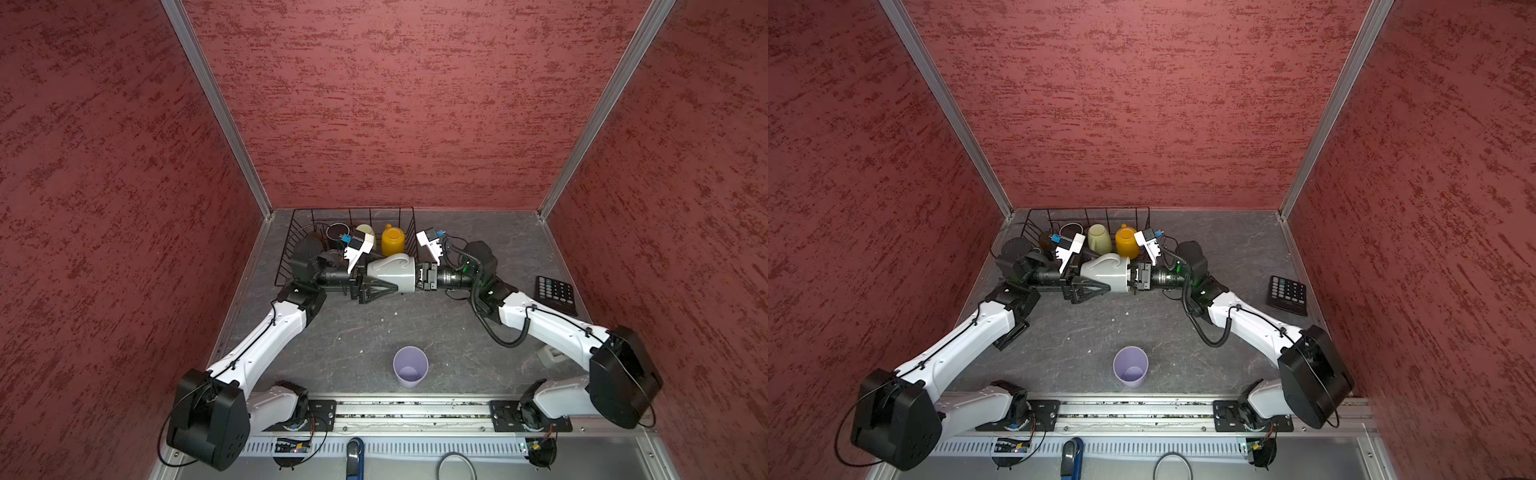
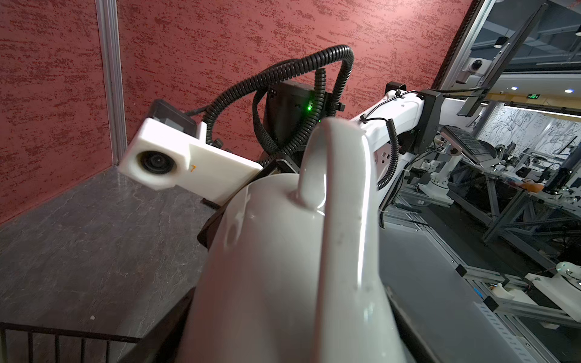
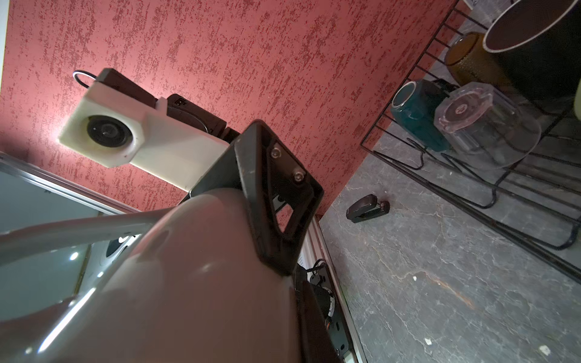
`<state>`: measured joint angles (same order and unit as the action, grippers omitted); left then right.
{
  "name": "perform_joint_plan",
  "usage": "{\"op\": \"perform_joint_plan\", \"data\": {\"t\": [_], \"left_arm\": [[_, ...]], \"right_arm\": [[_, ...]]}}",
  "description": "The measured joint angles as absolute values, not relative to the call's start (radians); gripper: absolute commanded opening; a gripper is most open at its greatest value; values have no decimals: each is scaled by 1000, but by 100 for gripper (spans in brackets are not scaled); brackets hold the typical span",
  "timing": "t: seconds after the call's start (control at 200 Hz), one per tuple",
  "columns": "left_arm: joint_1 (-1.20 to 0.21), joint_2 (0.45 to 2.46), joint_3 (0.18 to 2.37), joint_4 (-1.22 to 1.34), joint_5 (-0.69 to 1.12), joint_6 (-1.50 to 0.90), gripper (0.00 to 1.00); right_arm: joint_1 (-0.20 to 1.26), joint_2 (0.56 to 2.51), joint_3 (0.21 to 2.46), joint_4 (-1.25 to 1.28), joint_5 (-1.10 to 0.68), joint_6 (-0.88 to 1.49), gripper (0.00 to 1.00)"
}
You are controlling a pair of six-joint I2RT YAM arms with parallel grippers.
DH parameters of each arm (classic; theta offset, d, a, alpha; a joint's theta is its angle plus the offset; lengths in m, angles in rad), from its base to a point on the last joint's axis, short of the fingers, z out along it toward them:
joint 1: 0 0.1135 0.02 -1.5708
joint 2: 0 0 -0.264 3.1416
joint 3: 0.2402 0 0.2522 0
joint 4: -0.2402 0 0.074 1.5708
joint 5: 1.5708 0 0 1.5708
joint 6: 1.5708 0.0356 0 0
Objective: Load cups into a dish rack
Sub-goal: Place the cup upside down at the dish rack.
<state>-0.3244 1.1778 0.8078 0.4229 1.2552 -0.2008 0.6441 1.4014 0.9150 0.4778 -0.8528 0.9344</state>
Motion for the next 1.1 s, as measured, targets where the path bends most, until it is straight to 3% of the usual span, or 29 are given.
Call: {"op": "perform_joint_plan", "data": {"t": [0.055, 0.651, 0.852, 1.102], "left_arm": [[-322, 1178, 808, 420, 1255, -201, 0], [-249, 1131, 817, 297, 1181, -186, 0], [-209, 1155, 943, 60, 1104, -120, 0], [-206, 1277, 1199, -354, 895, -14, 0]], "right_arm": [[644, 1401, 915, 477, -852, 935, 12], [613, 1301, 898, 393, -728, 867, 67], [572, 1179, 882, 191, -545, 787, 83], [539, 1013, 882, -42, -306, 684, 96]]}}
